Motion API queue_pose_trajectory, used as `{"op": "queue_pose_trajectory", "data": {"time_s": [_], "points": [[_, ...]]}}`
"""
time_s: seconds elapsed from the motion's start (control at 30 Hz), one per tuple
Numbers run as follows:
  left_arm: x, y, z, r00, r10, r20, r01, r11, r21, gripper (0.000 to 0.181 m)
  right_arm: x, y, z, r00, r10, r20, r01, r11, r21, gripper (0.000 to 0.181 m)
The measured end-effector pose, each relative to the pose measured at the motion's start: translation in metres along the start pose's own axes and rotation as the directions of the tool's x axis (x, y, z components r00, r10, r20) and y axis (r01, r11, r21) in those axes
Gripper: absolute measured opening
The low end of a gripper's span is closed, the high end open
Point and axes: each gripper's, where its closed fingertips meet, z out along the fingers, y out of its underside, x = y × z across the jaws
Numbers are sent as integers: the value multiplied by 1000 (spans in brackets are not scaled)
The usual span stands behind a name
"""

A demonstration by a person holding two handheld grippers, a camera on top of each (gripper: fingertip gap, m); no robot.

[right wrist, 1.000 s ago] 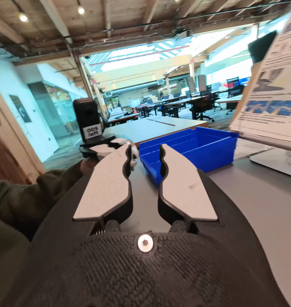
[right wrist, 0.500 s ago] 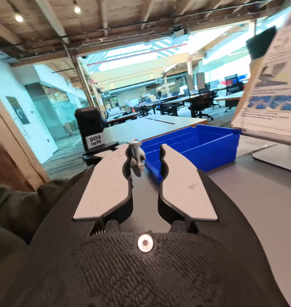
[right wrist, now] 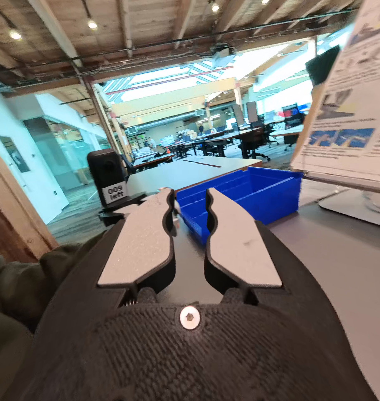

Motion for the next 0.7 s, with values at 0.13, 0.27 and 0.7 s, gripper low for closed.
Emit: {"op": "queue_pose_trajectory", "data": {"time_s": [0.13,0.27,0.7], "points": [[3,1,5,1000,6,-7,-6,1000,-6,9,-25,11,16,994,-97,51,101,992,-73,31],[3,1,3,1000,20,10,-20,1000,-15,9,-18,12,16,996,-93,7,94,992,-90,28],[4,-1,2,999,32,8,-32,999,-5,9,-25,9,15,996,-79,27,81,994,-72,29]]}}
